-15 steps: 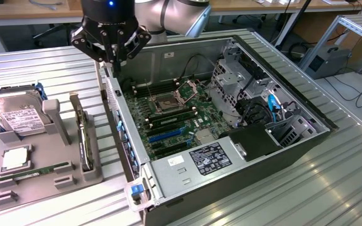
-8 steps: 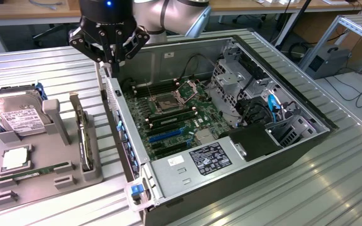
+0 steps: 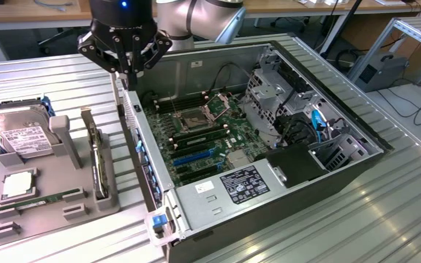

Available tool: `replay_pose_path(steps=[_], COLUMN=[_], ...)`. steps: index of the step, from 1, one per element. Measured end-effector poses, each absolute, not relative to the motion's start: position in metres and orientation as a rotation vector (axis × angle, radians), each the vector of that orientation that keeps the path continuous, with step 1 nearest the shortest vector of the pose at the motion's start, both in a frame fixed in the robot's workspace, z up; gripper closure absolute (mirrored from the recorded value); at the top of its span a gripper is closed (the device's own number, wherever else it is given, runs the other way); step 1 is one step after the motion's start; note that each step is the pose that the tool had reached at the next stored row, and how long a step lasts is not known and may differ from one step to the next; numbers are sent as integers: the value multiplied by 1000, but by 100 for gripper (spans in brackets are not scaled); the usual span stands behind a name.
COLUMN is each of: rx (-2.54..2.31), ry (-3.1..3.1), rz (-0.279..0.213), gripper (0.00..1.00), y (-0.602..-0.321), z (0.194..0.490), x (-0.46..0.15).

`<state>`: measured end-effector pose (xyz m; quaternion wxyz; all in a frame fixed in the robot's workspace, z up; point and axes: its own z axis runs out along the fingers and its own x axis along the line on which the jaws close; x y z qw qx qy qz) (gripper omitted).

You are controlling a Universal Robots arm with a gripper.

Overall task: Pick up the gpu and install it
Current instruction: 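Reach for the gpu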

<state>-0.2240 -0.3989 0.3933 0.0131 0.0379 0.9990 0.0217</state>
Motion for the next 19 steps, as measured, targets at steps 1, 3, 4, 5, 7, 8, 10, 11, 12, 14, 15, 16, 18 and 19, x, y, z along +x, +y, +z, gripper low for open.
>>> replay_pose_path(steps=[1, 3, 4, 5, 7, 8, 10, 11, 12, 14, 15, 16, 18, 19], rx=[118, 118, 118, 118, 118, 118, 118, 118, 118, 118, 118, 118, 118, 118], ry=[3113, 3112, 3112, 3112, 3112, 3112, 3113, 3112, 3113, 3112, 3112, 3112, 3113, 3113], rz=[68, 68, 68, 68, 68, 68, 68, 68, 68, 68, 68, 68, 68, 68], gripper=[89, 89, 89, 89, 89, 89, 89, 89, 89, 89, 89, 89, 89, 89], y=[-399, -399, -399, -399, -399, -399, -399, -399, -399, -399, -399, -399, -399, -399], z=[393, 393, 393, 393, 393, 393, 393, 393, 393, 393, 393, 393, 393, 393], x=[-224, -225, -225, -226, -226, -227, -227, -228, -228, -228, -229, -229, -230, -230])
